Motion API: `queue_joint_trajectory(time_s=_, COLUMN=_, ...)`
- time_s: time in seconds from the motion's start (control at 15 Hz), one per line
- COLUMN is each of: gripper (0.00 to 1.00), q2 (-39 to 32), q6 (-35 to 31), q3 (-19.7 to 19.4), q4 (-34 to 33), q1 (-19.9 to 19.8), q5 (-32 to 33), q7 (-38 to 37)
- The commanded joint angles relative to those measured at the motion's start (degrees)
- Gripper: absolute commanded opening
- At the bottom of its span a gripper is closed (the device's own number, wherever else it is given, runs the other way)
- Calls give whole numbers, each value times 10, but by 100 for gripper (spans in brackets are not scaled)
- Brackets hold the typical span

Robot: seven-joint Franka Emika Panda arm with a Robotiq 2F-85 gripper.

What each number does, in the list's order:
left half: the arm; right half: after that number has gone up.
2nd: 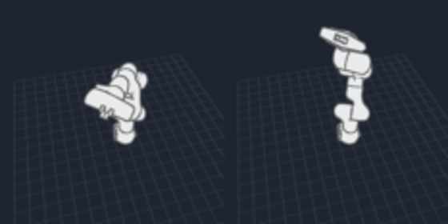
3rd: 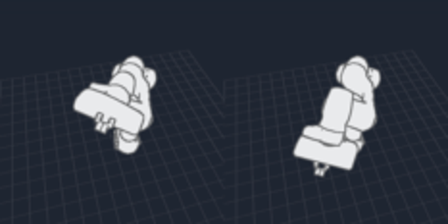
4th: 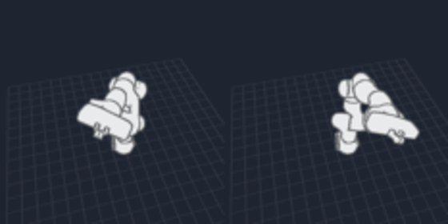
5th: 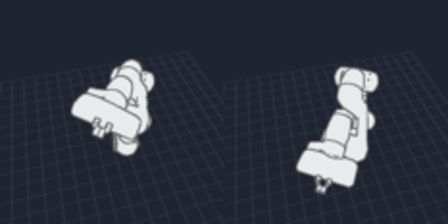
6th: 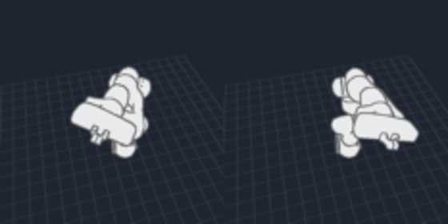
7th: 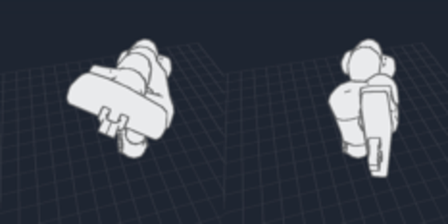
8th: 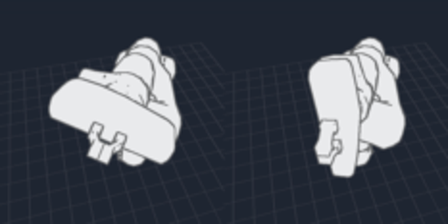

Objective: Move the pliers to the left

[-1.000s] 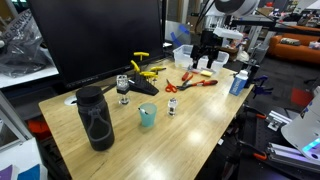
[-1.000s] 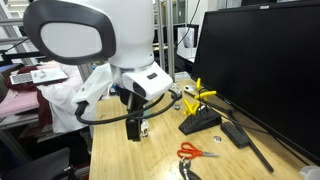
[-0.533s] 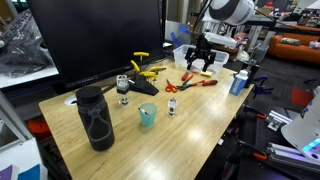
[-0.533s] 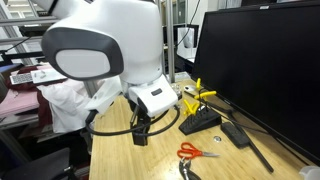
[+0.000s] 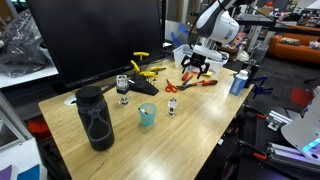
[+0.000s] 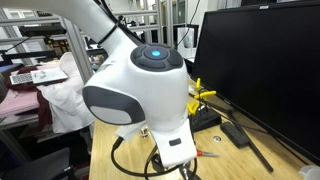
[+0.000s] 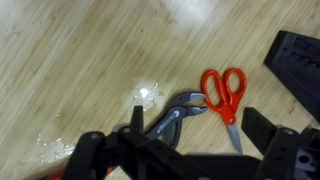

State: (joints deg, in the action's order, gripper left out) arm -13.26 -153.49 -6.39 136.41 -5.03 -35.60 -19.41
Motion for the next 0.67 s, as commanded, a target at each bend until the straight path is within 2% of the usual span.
queue_joint_trajectory(time_s=0.0, gripper=100, q2=-9, q6=0, q3=5, q4=-8, q1=-7, q5=3, q7=-6)
queue_joint_trajectory(time_s=0.33, gripper=100, q2=-10, q6=0, q3=6, q4=-14, q1=-5, q5=3, q7=-18)
queue_joint_trajectory(time_s=0.6, gripper=100, q2=-44, q6=20, q3=22, q4=-44, q1=-21, q5=-93, q7=-38)
